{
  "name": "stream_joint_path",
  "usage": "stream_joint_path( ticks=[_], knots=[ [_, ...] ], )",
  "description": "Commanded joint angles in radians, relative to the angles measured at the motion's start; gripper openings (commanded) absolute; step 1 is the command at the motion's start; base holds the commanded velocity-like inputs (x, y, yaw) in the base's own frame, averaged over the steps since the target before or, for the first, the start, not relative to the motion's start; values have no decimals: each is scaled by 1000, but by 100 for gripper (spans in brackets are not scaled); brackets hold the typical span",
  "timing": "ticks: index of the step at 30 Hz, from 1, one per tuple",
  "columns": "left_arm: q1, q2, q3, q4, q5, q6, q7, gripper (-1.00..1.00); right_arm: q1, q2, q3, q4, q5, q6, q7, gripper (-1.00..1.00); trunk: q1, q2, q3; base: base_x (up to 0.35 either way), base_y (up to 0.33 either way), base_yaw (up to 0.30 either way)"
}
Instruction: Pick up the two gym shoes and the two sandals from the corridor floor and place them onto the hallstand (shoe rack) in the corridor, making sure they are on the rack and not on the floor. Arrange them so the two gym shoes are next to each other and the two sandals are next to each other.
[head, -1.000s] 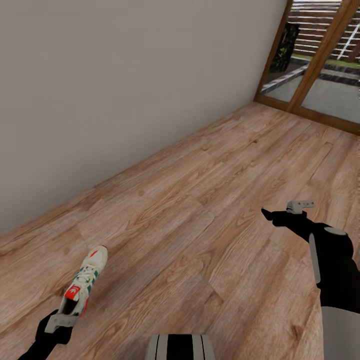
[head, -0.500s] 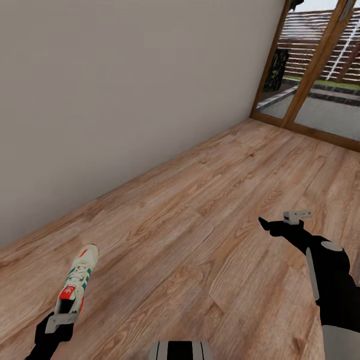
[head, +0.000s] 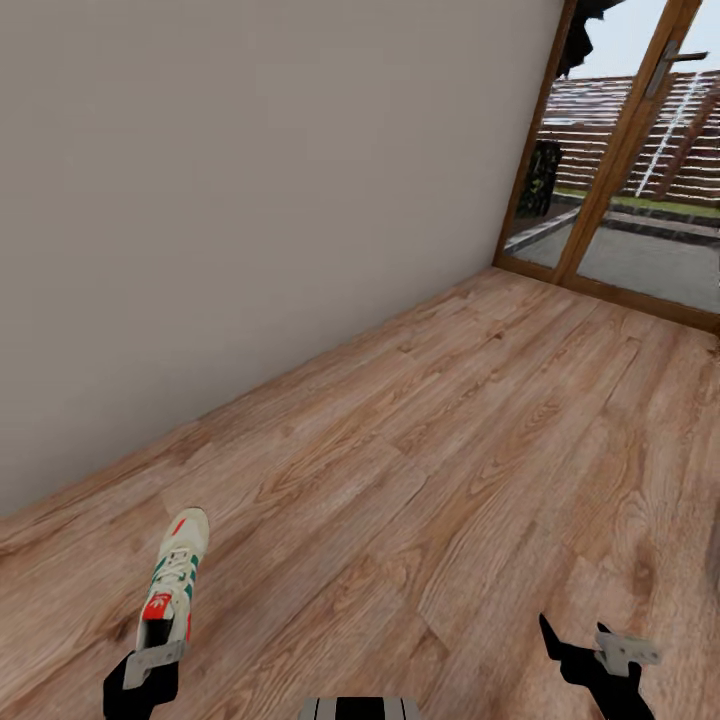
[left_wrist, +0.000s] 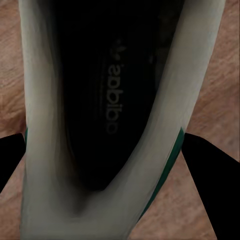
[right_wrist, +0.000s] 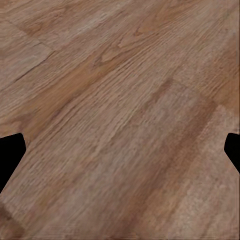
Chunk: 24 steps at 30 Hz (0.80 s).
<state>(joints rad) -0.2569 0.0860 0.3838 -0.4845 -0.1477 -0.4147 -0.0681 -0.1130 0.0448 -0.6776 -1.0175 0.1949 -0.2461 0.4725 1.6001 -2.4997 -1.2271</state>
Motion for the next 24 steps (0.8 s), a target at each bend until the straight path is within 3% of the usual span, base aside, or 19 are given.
stream_joint_path(
  ticks=[1,5,16,24],
  knots=[
    [-1,-4,7,3,-9,-4,15,-100,0,2,-9,51,10,-44,5,100,-4,7,4,0,0,0],
    [0,-10,6,7,-9,-5,57,-100,1,1,-15,215,11,-183,4,100,-19,35,23,0,0,0],
    [2,-8,4,8,-13,-6,58,-100,1,0,-15,269,11,-219,4,100,-61,112,75,0,0,0],
    [4,-1,-5,16,-15,-7,50,-100,1,-21,-14,302,11,-220,5,100,-92,168,113,0,0,0]
  ],
)
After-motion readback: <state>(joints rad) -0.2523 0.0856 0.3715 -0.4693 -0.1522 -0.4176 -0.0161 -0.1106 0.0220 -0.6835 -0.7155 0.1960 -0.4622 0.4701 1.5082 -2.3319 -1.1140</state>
